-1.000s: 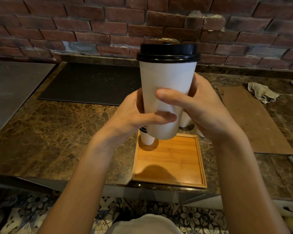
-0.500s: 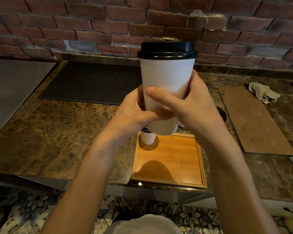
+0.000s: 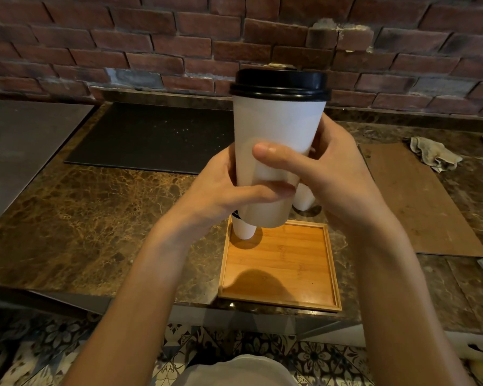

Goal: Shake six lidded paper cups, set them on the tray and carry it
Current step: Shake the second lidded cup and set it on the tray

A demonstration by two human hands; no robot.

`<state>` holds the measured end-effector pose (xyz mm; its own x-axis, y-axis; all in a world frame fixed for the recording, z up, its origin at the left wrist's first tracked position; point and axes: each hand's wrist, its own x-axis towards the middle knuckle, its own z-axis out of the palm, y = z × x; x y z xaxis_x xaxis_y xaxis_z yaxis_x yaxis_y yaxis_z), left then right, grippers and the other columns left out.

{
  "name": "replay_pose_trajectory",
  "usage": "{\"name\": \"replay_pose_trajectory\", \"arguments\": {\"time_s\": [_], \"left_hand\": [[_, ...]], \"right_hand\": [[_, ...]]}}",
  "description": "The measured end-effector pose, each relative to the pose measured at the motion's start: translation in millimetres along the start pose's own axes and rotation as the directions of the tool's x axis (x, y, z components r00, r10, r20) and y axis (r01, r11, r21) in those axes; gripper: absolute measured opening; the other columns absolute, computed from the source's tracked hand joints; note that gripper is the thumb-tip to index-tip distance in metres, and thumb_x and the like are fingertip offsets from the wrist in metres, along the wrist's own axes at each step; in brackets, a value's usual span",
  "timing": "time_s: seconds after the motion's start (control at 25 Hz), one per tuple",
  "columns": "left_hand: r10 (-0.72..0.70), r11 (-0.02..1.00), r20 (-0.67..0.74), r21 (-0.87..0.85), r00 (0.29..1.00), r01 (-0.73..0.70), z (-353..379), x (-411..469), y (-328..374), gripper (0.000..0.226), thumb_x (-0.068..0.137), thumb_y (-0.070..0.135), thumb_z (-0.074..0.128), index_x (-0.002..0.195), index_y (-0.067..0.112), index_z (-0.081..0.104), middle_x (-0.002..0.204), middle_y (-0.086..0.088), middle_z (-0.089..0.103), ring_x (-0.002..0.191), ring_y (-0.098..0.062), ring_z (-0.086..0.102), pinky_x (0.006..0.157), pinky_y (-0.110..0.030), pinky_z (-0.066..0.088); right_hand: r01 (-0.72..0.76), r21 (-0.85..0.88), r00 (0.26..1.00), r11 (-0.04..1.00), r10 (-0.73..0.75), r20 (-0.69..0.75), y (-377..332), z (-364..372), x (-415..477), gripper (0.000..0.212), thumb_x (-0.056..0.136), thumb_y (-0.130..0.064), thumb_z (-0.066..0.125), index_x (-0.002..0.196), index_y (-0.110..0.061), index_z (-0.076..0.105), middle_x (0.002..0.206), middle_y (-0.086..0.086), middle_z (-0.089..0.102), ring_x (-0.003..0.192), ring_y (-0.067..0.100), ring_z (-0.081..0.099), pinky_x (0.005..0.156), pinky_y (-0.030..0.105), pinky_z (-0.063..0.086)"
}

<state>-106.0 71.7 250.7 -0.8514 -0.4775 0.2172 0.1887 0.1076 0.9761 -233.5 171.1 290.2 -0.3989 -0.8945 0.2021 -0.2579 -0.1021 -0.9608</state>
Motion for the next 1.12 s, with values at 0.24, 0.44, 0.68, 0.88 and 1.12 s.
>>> {"name": "replay_pose_trajectory", "arguments": {"time_s": [0.24,0.44,0.68,0.88,1.12], "left_hand": [[0.014,1.000,0.034,-0.025,0.999,-0.013,-1.2,-2.1,-0.2,0.055,0.068,0.025,0.074,0.117,0.031,0.052,0.107,0.018,0.066,0.105,-0.009,0.063,0.078,-0.019,0.052],[0.003,1.000,-0.024,-0.017,1.000,-0.003,-0.1,-1.1,-3.1,0.060,0.063,0.030,0.076,0.118,0.028,0.052,0.105,0.015,0.066,0.105,-0.012,0.063,0.077,-0.021,0.052],[0.009,0.999,-0.121,0.045,0.993,-0.003,3.2,0.7,-4.8,0.058,0.056,0.036,0.078,0.108,0.035,0.053,0.095,0.021,0.066,0.098,-0.006,0.064,0.070,-0.017,0.052],[-0.006,0.996,-0.195,0.087,0.981,0.024,4.5,3.1,-8.3,0.057,0.056,0.034,0.080,0.106,0.038,0.053,0.098,0.019,0.066,0.101,-0.010,0.064,0.074,-0.025,0.056],[0.002,0.997,-0.166,0.082,0.986,0.012,5.0,3.4,-5.9,0.058,0.062,0.028,0.080,0.111,0.035,0.052,0.097,0.021,0.066,0.100,-0.006,0.063,0.070,-0.016,0.052]], "right_hand": [[-0.007,0.074,0.997,0.997,0.001,0.075,1.5,-2.1,-0.8,0.060,0.072,-0.032,0.074,0.127,-0.024,0.051,0.112,-0.007,0.064,0.105,0.011,0.065,0.078,0.024,0.055],[0.002,0.013,0.998,1.000,-0.003,0.060,0.5,0.6,0.4,0.066,0.072,-0.040,0.072,0.131,-0.023,0.049,0.111,-0.009,0.064,0.102,0.006,0.065,0.077,0.023,0.056],[0.011,-0.090,1.000,0.996,-0.012,-0.014,0.1,3.4,-0.3,0.072,0.071,-0.048,0.074,0.133,-0.028,0.044,0.114,-0.016,0.058,0.101,-0.003,0.060,0.075,0.015,0.055],[0.013,-0.122,0.995,0.992,-0.025,-0.095,4.5,7.7,-2.1,0.068,0.077,-0.045,0.076,0.133,-0.027,0.043,0.118,-0.013,0.057,0.105,0.003,0.058,0.079,0.022,0.057],[0.039,-0.088,0.993,0.995,-0.048,-0.107,4.1,4.8,0.4,0.066,0.074,-0.042,0.079,0.130,-0.023,0.050,0.116,-0.011,0.061,0.105,0.004,0.061,0.080,0.024,0.058]]}}
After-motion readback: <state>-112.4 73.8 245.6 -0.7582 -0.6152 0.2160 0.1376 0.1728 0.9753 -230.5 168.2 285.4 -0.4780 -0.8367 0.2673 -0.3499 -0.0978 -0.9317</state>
